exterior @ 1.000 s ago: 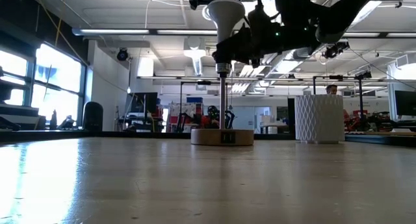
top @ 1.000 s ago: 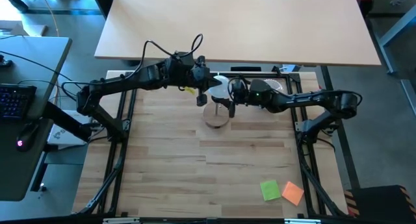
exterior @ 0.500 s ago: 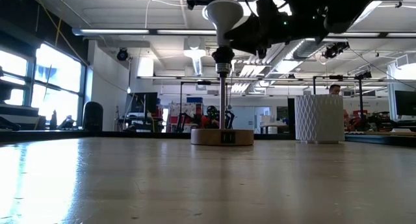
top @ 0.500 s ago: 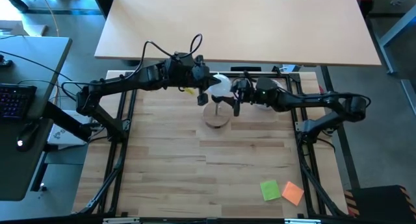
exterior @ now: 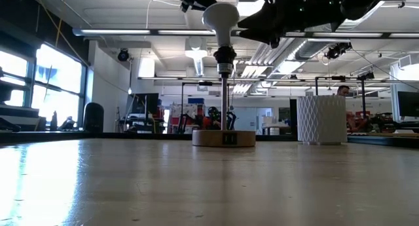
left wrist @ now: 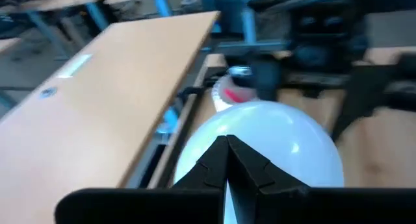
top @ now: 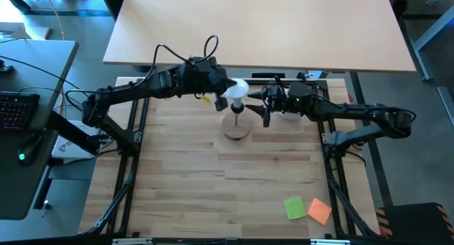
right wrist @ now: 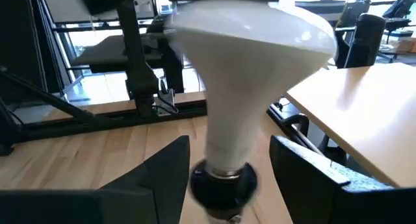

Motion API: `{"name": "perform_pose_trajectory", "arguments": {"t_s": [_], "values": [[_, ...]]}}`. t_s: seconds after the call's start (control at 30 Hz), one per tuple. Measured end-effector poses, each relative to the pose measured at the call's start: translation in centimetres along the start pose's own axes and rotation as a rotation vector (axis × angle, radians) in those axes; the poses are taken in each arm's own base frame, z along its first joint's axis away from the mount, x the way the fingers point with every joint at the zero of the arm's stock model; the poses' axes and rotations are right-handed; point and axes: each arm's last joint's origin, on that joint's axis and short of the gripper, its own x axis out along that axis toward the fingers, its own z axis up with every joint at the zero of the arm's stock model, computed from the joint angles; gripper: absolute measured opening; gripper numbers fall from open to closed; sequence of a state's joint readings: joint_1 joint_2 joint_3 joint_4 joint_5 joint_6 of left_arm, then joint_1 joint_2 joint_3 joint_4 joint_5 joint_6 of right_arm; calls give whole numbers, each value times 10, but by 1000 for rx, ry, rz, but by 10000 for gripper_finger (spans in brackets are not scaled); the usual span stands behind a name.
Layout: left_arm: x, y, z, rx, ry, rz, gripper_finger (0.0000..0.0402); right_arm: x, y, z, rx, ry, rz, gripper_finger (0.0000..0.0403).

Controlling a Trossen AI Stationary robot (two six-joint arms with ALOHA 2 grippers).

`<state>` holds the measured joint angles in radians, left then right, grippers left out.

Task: Screw lightbulb
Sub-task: Insert the lightbulb into the lamp

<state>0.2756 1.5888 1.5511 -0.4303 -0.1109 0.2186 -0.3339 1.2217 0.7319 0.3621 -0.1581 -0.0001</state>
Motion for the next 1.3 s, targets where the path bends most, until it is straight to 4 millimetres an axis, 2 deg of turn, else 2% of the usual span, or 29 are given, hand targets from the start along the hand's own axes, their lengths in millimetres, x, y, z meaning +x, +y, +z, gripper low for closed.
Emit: {"name": "perform_pose_trajectory", "arguments": {"t_s": [0.23, 0.5, 0.67, 0.83, 1.17, 1.3], "values": [[-11, 1, 3, 1, -14, 0, 0, -2, 7, 3, -40, -10, -21, 209], [-13, -12, 7, 70, -35, -53, 0, -1, 10, 3, -25, -11, -12, 209], [-14, -20, 11, 103, -75, -77, 0, 7, 5, -7, 29, 27, -26, 209], [-13, -22, 11, 113, -78, -92, 0, 19, 3, -16, 0, 30, -16, 210], [-13, -18, 11, 117, -78, -63, 0, 22, 2, -13, -41, -23, -2, 268], [-13, -13, 12, 109, -86, -42, 0, 22, 0, -11, -68, -43, -11, 273]]}}
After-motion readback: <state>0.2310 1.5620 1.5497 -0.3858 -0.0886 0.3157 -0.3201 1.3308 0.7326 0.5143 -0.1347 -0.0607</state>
